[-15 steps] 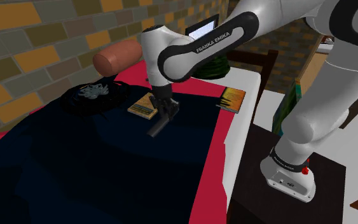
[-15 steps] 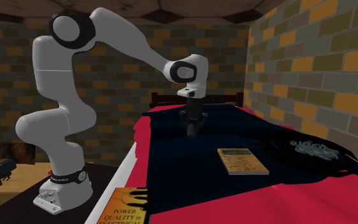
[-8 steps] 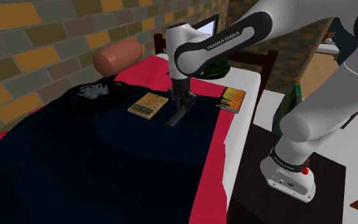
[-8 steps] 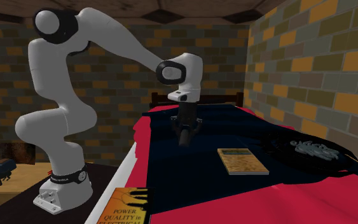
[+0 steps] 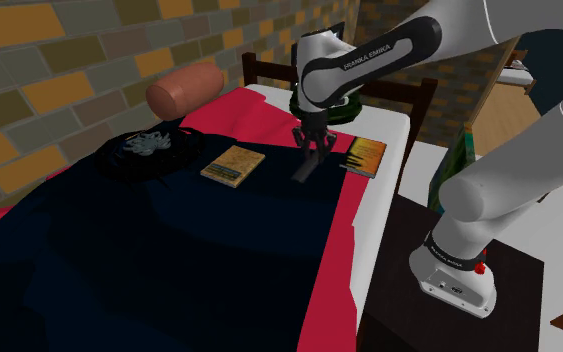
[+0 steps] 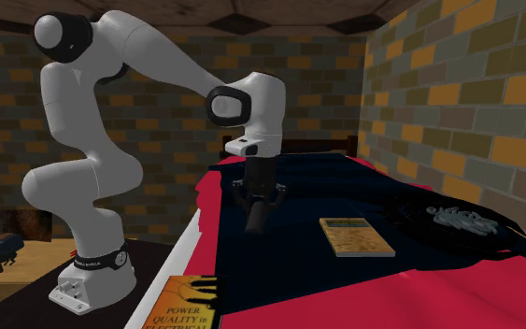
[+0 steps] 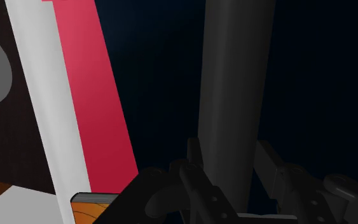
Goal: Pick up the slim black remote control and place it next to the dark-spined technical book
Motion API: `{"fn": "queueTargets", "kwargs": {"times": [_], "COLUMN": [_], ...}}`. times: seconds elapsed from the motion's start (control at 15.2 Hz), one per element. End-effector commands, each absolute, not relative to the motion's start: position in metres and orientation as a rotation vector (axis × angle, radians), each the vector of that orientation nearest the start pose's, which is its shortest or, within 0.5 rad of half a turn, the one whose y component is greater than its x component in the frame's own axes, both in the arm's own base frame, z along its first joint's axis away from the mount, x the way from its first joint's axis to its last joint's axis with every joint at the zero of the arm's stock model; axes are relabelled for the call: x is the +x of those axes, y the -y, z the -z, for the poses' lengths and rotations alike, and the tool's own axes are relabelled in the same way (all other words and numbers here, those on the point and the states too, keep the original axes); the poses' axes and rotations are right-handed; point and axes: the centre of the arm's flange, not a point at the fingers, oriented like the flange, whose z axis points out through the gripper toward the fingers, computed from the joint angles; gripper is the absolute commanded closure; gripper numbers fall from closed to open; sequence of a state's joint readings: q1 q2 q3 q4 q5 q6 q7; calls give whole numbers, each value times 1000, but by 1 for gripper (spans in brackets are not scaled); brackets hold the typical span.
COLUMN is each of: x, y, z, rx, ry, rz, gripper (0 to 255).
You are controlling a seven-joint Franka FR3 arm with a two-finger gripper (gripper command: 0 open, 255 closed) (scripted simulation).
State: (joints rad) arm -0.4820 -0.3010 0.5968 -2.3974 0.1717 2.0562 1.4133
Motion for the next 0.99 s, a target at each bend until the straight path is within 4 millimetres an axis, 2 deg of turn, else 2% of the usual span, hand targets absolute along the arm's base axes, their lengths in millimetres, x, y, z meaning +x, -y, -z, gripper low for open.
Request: {"fn": "queueTargets", "kwargs": {"times": [0.0, 0.33, 0.92], "x": [436, 424, 424], "y": [-37, 28, 28], "z": [-406, -406, -358], "rx": [-2442, -2442, -2442], "ry": [-2082, -2082, -2082], "rz": [-75, -75, -75], "gripper": [255, 255, 255]}}
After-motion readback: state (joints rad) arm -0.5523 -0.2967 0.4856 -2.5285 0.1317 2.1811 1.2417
